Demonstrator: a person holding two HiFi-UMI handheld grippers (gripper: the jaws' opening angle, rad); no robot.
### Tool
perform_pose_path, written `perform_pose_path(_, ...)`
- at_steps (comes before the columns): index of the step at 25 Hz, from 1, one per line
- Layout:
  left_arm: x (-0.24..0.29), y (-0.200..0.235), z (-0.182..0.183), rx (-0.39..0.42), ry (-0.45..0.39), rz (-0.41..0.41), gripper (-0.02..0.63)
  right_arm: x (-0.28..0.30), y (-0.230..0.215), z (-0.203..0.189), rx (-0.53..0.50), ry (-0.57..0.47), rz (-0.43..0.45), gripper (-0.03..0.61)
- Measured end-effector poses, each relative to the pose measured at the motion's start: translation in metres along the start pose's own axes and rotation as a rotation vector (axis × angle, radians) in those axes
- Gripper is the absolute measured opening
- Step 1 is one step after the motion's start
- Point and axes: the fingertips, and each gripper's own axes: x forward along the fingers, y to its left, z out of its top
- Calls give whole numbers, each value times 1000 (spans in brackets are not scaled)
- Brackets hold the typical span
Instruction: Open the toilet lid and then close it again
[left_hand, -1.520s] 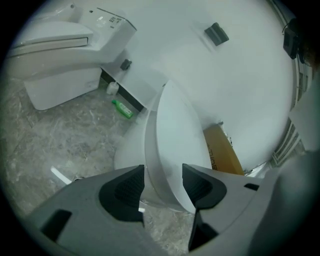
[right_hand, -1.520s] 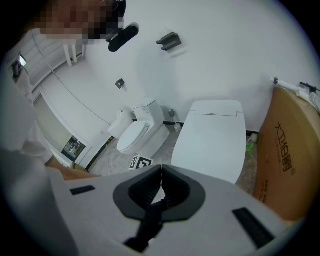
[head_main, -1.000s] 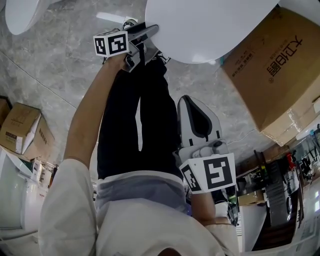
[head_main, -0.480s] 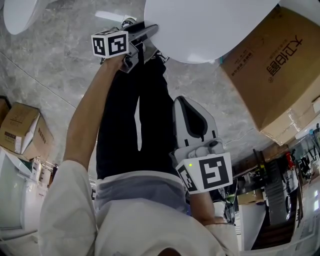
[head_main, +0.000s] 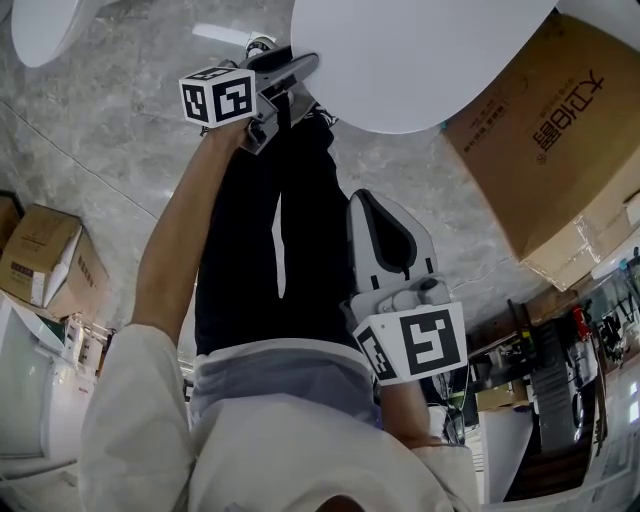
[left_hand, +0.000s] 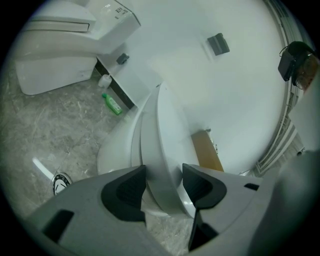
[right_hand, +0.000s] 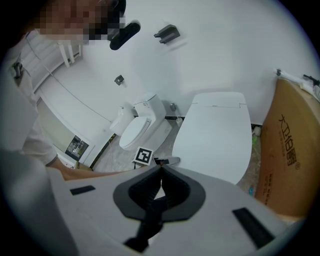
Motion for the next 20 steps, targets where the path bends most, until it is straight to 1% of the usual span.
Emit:
perform_pose_path(7, -9, -19, 6, 8, -16, 8, 224, -4, 2, 4, -2, -12, 6, 11)
perform_pose_path(20, -28, -53, 21, -4, -68, 4, 224, -14, 8, 16, -8, -34, 8, 11)
